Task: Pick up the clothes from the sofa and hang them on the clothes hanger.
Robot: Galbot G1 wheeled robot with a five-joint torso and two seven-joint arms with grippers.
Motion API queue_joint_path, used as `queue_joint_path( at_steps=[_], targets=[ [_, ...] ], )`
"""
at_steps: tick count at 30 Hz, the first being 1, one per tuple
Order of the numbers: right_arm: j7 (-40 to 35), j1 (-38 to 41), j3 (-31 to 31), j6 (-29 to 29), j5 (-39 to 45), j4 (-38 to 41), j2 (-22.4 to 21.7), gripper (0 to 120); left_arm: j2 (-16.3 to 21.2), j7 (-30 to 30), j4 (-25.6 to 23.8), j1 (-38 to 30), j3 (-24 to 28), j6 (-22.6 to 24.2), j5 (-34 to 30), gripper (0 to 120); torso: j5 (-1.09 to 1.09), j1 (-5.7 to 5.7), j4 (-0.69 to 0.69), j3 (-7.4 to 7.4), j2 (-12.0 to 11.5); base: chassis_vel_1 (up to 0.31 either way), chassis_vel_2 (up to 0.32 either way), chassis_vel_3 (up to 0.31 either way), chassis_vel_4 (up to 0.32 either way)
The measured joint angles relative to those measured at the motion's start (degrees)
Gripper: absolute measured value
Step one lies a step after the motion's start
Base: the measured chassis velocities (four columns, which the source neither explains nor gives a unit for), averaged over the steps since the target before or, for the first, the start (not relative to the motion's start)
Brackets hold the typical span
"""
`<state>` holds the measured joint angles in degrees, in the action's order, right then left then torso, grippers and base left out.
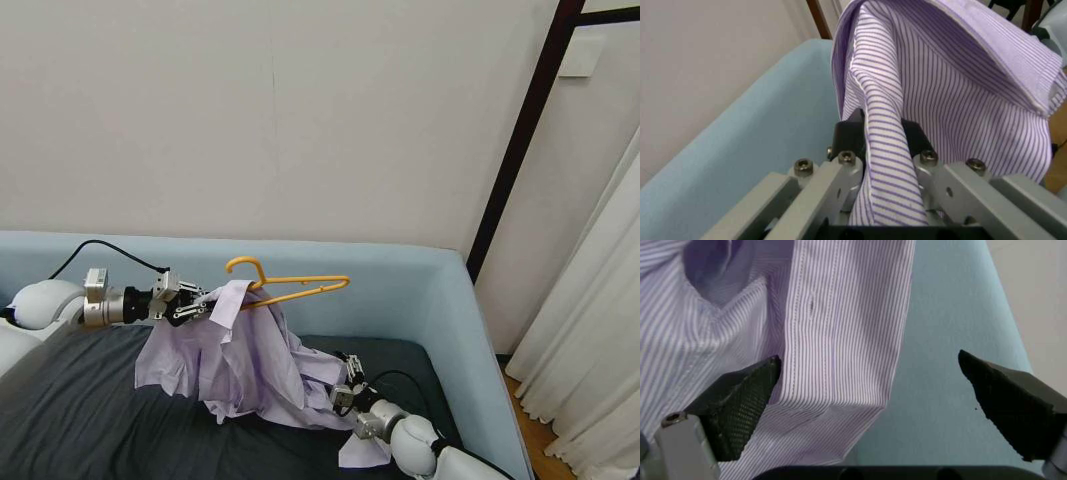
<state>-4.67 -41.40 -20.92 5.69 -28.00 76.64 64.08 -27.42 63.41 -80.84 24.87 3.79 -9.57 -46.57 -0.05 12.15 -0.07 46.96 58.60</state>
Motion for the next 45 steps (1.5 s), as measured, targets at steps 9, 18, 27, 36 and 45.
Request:
queue_joint_path(
  at_steps=[9,18,27,36,45],
  targets=[
    [-6.7,0.0,-0.8,3.1,0.6,-0.3,1.0,82,0.3,-0.1,-0.4,1.3,-0.9,0.0,0.0,7,0.0,0.0,0.0,0.0,0.0,0.0,0.0,0.0,0.0],
    [-5.8,0.0,-0.5,-3.7,2.5,-0.8,1.1,51,0.7,-0.3,-0.8,2.4,-1.7,-0.2,0.0,7,0.0,0.0,0.0,0.0,0.0,0.0,0.0,0.0,0.0],
    [-3.3,-0.2,1.2,-6.2,2.4,-1.3,1.1,14,0.7,-1.0,-0.9,3.7,-2.6,-0.7,0.1,7,0.0,0.0,0.0,0.0,0.0,0.0,0.0,0.0,0.0],
    [-0.7,-0.5,3.3,-8.4,9.6,-0.7,0.2,0,-0.1,-1.4,-0.1,4.0,-2.7,-1.5,0.2,7,0.01,0.0,0.0,0.0,0.0,0.0,0.0,0.0,0.0],
    [-4.0,1.7,8.6,-8.4,49.3,7.6,-1.2,0,-0.9,-1.3,0.7,4.1,-2.2,-3.0,-3.4,7,0.01,0.0,0.01,0.0,0.0,0.0,0.0,0.0,0.0]
  ],
)
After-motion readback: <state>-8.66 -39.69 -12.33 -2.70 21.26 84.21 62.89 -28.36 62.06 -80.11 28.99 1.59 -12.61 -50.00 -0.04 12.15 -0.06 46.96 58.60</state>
